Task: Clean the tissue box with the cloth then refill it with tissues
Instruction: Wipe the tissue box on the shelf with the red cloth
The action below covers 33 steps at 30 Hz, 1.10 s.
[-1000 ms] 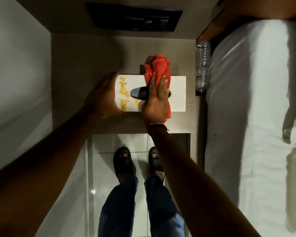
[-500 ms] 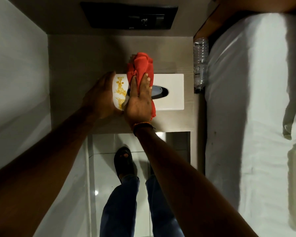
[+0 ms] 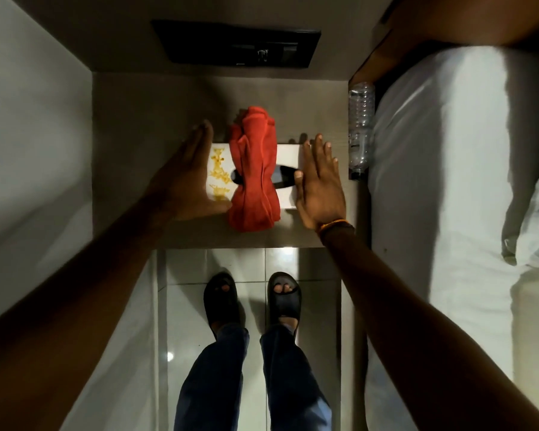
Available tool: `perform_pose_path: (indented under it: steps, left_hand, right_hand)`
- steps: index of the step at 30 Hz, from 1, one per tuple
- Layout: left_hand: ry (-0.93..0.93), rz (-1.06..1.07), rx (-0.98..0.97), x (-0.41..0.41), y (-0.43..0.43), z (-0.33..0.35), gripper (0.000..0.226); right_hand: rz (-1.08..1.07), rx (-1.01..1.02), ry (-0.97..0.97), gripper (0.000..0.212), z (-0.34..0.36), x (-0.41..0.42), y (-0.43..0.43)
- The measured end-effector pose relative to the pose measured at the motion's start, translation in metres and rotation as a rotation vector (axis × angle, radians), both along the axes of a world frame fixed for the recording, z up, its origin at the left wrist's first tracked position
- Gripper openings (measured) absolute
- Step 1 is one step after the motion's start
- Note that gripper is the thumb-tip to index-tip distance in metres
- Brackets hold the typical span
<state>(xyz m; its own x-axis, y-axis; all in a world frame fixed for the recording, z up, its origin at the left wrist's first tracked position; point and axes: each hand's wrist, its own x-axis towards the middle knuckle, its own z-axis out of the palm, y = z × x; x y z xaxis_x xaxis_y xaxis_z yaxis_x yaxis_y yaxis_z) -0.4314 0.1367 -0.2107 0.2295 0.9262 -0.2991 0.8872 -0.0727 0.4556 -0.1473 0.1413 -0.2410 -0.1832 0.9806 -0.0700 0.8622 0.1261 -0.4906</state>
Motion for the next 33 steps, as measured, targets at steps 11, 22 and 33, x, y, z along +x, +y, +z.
perform_pose_path:
  steps: [11, 22, 33]
  left_hand:
    - [0.340, -0.084, 0.172, 0.131, 0.002, -0.013, 0.078]
    - [0.384, 0.039, 0.141, 0.109, 0.001, -0.018, 0.064]
    - [0.389, 0.090, 0.217, 0.059, -0.011, -0.027, 0.086]
  right_hand:
    - [0.010, 0.072, -0.189, 0.060, -0.014, -0.005, 0.001]
    - [0.011, 0.069, -0.209, 0.060, -0.016, -0.005, 0.002]
    - [-0.004, 0.092, -0.228, 0.059, -0.016, -0.005, 0.001]
